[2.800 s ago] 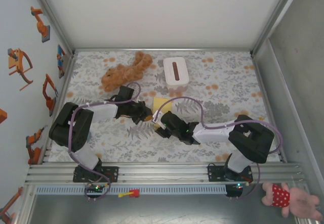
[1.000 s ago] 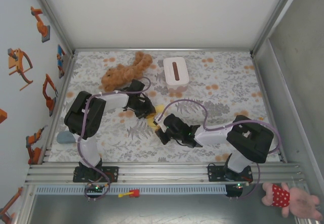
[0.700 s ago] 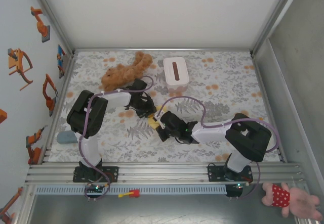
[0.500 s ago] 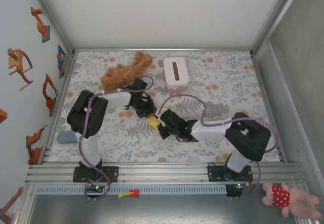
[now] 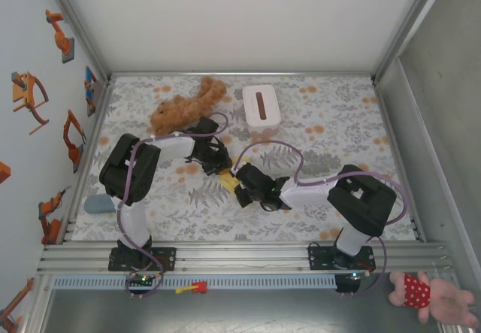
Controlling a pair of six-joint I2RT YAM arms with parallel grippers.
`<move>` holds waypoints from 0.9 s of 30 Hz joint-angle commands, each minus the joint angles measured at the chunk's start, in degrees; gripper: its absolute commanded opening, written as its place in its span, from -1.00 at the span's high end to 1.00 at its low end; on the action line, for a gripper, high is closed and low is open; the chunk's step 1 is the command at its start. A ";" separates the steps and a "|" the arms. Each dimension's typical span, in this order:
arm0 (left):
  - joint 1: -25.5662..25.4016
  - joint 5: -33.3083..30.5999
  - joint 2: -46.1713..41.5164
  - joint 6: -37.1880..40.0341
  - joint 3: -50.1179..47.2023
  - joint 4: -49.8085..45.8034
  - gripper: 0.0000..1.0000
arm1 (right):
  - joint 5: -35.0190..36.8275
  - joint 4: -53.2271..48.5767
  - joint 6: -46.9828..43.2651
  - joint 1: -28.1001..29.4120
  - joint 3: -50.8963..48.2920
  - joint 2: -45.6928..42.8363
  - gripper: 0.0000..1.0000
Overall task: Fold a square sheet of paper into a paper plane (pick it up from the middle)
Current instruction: Third fold the triangle at the center of the table.
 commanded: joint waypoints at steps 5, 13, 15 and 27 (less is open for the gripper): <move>-0.42 -1.11 2.08 1.34 -0.30 -4.10 0.78 | -0.99 -0.15 0.82 -0.38 1.71 1.06 1.00; -0.42 -0.98 2.07 1.29 -0.48 -4.09 0.78 | -1.17 -0.23 1.07 -0.72 1.71 1.35 1.00; -0.42 -1.11 2.07 1.29 -0.40 -4.09 0.78 | -1.10 -0.49 1.12 -0.78 1.87 1.53 1.00; -0.43 -0.76 1.55 1.45 -0.24 -4.09 0.78 | -2.19 -2.68 1.25 -0.82 2.88 2.71 1.00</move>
